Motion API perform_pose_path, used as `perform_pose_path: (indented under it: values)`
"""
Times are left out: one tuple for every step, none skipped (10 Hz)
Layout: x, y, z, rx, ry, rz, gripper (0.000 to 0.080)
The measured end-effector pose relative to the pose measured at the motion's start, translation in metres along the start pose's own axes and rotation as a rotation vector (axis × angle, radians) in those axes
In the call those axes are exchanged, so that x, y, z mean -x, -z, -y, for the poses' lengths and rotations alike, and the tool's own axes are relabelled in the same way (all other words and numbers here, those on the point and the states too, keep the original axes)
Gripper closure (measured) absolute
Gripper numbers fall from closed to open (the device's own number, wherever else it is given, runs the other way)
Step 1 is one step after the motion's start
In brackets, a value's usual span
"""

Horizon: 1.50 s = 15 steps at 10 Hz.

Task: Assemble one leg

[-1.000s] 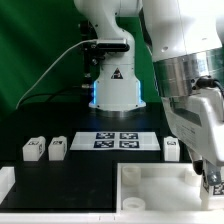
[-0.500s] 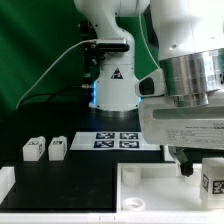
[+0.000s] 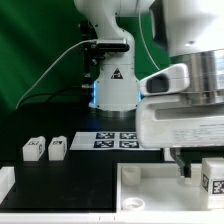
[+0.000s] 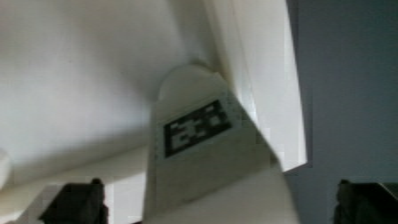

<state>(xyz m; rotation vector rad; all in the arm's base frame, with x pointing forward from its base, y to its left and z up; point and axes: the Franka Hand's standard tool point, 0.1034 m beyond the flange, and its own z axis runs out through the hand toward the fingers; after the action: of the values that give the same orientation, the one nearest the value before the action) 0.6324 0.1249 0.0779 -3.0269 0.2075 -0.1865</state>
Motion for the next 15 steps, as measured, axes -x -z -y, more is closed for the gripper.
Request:
perform_pose_path:
  values:
    - [0.000, 0.001, 0.002, 0.005, 0.046, 0.007, 0.0150]
    - [0.000, 0.000, 0.000, 0.005, 0.039, 0.007, 0.0150]
    - [0.000, 0.000, 0.000, 0.006, 0.039, 0.007, 0.0271]
    - [0.000, 0.000, 0.001, 0.004, 0.013, 0.007, 0.0407]
    - [0.000, 0.000, 0.000, 0.001, -0.111, 0.008, 0.0489]
    - [0.000, 0.000, -0.001, 0.002, -0.217, 0.008, 0.0489]
    - [-0.001, 0.000, -0.003, -0.003, -0.309, 0.007, 0.0489]
    - [-0.003, 0.001, -0.006, -0.029, -0.434, 0.008, 0.0489]
    - [-0.001, -0.001, -0.008, -0.045, -0.666, 0.011, 0.0489]
    - [-0.001, -0.002, -0.009, -0.050, -0.858, 0.010, 0.0489]
    - [0.001, -0.002, -0.009, -0.065, -1.016, 0.011, 0.0489]
    - [0.002, -0.002, -0.007, -0.076, -1.196, 0.026, 0.0489]
    - [0.003, -0.002, -0.003, -0.098, -1.428, 0.052, 0.0489]
    - [0.002, -0.002, -0.002, -0.115, -1.529, 0.064, 0.0489]
    - [0.002, -0.002, -0.002, -0.116, -1.501, 0.063, 0.0475]
